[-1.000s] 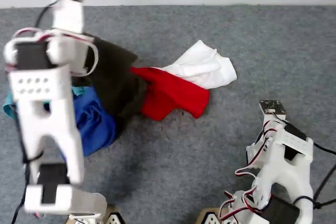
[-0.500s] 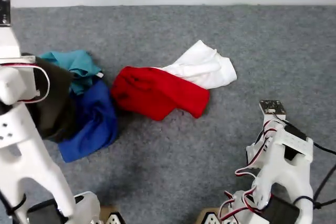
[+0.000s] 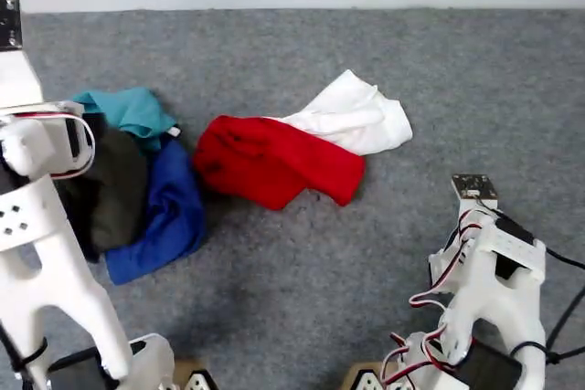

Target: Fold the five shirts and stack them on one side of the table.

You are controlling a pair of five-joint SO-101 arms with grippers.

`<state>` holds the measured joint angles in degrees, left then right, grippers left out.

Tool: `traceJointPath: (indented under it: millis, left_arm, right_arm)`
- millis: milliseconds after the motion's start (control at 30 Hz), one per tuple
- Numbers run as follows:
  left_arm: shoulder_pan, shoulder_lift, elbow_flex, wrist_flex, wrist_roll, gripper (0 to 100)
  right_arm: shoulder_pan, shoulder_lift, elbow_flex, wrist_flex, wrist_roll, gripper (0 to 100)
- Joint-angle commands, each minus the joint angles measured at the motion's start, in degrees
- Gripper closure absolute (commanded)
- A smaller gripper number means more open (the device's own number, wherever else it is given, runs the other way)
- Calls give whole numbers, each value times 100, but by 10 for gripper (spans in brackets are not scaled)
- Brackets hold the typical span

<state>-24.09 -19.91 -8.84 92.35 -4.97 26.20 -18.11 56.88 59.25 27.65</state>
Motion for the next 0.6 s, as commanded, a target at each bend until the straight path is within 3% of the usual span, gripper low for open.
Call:
traceJointPath:
  millis: [0,200,367,567]
  left_arm:
    - [-44,-167,-40,35,70,691]
    - [105,-167,22,132,79,691]
    - [1248,-114,725,466,79,691]
    - [2567,-114,2448,-554,79,691]
  right_arm:
    - [-233,-13,-9,-57,0,798]
    - [-1288,-22,-352,-13,-44,798]
    - [-2220,-13,-1398,-66,-325,798]
    - [-3020,-4,-2549,-22,-659,798]
